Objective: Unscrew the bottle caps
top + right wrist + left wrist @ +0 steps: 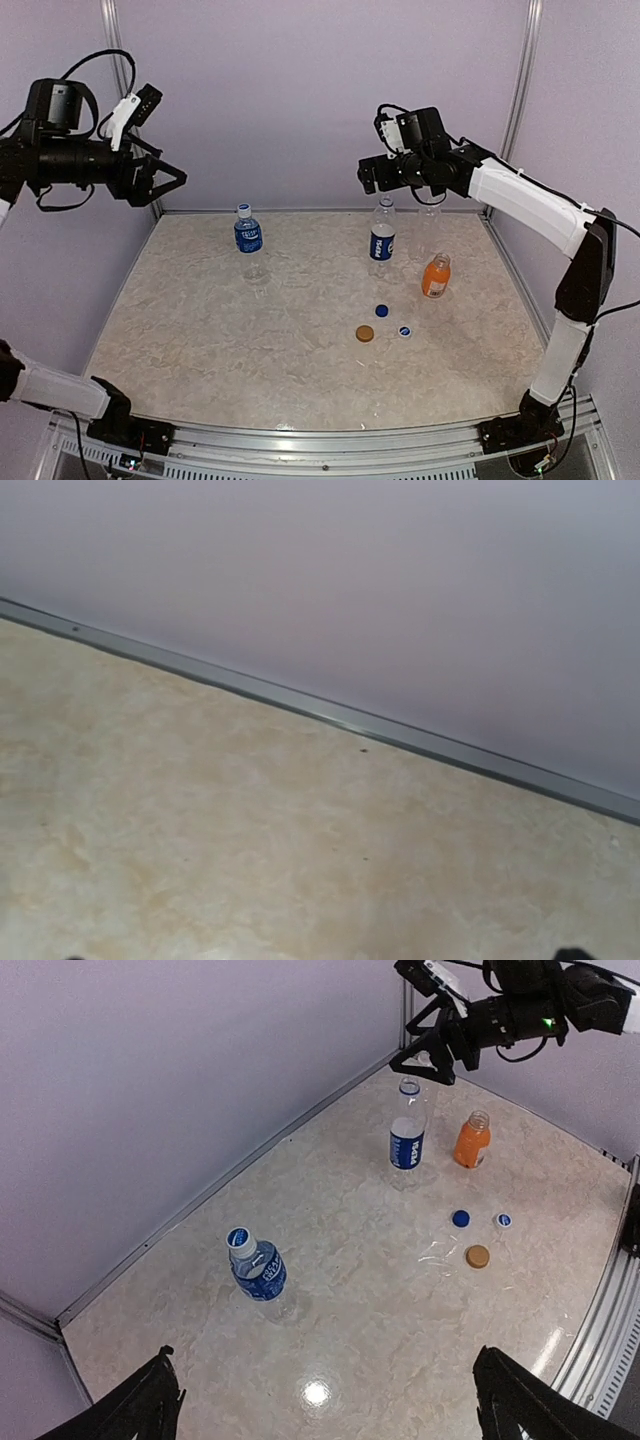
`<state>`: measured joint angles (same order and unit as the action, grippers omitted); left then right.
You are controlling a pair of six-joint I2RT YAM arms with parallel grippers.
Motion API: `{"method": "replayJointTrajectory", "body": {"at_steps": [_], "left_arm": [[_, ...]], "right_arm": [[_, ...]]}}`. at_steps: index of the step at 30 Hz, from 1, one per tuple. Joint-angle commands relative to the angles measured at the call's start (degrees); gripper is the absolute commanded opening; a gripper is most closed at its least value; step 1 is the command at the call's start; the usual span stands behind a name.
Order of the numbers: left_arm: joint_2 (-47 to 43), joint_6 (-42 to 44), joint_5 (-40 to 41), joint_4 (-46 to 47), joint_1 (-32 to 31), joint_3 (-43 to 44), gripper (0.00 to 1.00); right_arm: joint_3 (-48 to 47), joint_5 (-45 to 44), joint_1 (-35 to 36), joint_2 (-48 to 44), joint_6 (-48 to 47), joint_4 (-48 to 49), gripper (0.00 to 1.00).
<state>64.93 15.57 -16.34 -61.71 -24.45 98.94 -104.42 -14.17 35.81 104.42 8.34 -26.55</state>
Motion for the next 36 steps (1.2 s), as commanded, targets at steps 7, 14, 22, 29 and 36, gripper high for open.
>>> {"method": "replayJointTrajectory", "body": {"at_steps": [7, 14, 22, 29, 36], "left_arm": [[18.7, -0.7, 2.5, 3.5, 3.4, 0.0, 0.99], [27.5, -2.6, -6.2, 18.5, 9.1, -2.1, 0.99], [30.9, -1.4, -11.2, 29.9, 10.2, -6.7, 0.99], [31.8, -9.7, -18.5, 35.5, 16.3, -8.2, 0.95], [33.2, -3.8, -15.4, 36.6, 12.4, -11.5, 0.94]], "right_arm": [[1.3, 0.2, 7.2, -5.1, 0.2, -2.3, 0.99], [1.5, -1.4, 12.9, -4.2, 0.8, -1.7, 0.99], [2.2, 0.2, 15.7, -2.0, -1.9, 6.0, 0.99], [-4.2, 5.2, 16.5, 8.0, -5.9, 16.9, 0.99], [-7.4, 4.1, 16.4, 12.9, -5.4, 19.6, 0.99]]}}
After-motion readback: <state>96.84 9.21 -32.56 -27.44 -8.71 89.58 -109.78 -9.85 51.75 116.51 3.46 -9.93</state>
